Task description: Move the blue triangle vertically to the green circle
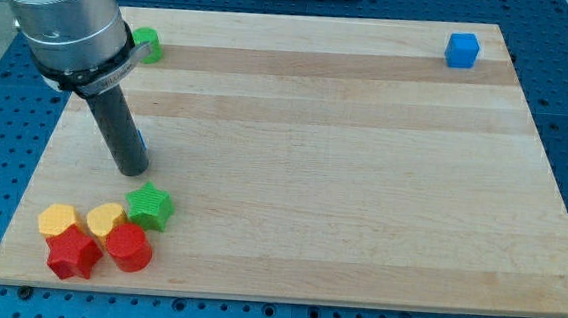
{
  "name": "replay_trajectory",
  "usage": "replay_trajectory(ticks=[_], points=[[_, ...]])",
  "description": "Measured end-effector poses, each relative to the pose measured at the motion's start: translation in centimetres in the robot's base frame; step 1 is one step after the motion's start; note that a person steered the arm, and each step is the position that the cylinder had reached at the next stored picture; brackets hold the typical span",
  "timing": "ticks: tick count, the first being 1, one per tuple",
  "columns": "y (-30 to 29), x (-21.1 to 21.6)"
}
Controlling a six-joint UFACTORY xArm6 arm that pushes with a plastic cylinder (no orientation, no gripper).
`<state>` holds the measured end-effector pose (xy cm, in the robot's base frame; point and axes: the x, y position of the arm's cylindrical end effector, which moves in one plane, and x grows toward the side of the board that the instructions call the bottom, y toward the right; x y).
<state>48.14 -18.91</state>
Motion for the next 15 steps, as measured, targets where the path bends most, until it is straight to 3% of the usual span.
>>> replay_trajectory(ticks=[1,2,4,5,6,8,15], points=[[-0.1,-4.4],[-0.3,-4.4],[0.0,1.5],[-2.6,1.7],[-5.2,1.7],[-4.6,-1.9],[-3.8,-3.8]])
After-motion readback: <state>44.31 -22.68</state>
